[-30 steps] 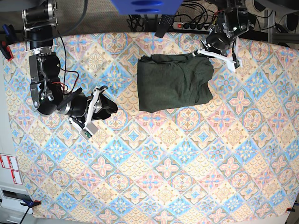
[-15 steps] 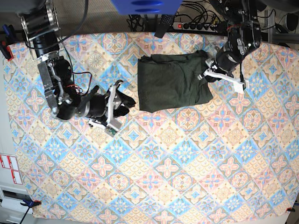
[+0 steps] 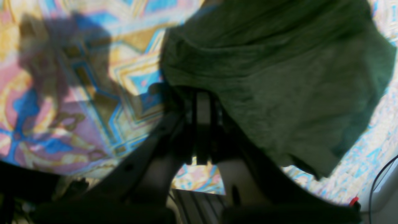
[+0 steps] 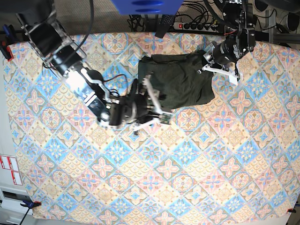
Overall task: Fold the T-shirt properly
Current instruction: 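Reach both grippers to the bundle and grasp its opposite ends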
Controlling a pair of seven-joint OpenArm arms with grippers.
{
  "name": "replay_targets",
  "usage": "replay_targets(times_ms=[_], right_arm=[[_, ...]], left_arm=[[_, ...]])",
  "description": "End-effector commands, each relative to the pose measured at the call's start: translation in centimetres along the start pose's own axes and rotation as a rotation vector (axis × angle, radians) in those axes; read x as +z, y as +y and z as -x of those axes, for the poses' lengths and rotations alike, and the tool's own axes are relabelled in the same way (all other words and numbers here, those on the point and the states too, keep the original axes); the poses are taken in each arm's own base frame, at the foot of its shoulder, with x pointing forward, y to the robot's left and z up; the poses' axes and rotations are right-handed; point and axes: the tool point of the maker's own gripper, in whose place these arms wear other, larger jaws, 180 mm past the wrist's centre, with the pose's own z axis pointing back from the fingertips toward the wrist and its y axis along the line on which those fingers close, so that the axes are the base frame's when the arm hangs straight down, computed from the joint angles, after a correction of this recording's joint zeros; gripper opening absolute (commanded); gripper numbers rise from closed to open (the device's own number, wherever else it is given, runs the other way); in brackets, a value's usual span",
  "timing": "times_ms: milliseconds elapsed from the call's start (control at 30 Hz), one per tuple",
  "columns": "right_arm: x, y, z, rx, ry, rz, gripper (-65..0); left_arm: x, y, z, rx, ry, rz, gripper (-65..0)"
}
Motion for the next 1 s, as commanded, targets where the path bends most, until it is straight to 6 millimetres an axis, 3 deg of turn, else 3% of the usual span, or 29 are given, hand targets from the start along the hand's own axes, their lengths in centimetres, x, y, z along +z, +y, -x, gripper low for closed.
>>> replay_targets(times_ms=[0,67,233,467,700,833,967], right_arm=[[0.2,-0.5,-0.4,0.016,-0.003,0.008,-45.0],[-0.3,-0.3,-0.1,0.022,0.019,-0.005,-45.0],[-2.1,1.8,-4.1,0.079,-0.028,-0.064,-45.1],[-4.0,2.5,-4.7,0.158,0.042,-0.072,-55.8],[-6.1,4.1,-6.6,0.235,0.058,-0.088,-55.9],[-7.2,3.6,-6.2,0.227,0.065,-0.075,-55.9],[-8.1,2.4,-4.5,0.218,0.107,-0.043,-55.9]], left_arm=[[-0.2,-0.3,0.6,0.023,0.010,0.010,-65.0],[-0.4,-0.5,1.4,0.032,0.024,0.014,-65.0],[-0.2,-2.4,2.7,-0.003,0.047,0.056,-65.0],[1.8,-4.0,1.9,-0.032,-0.006,0.102,-65.0],[3.6,-3.6,1.0,-0.036,-0.057,0.101,-65.0],[3.9,-4.0,1.2,-0.042,-0.057,0.111,-65.0],[3.1,-4.6,1.0,-0.023,-0.057,0.120,-65.0]])
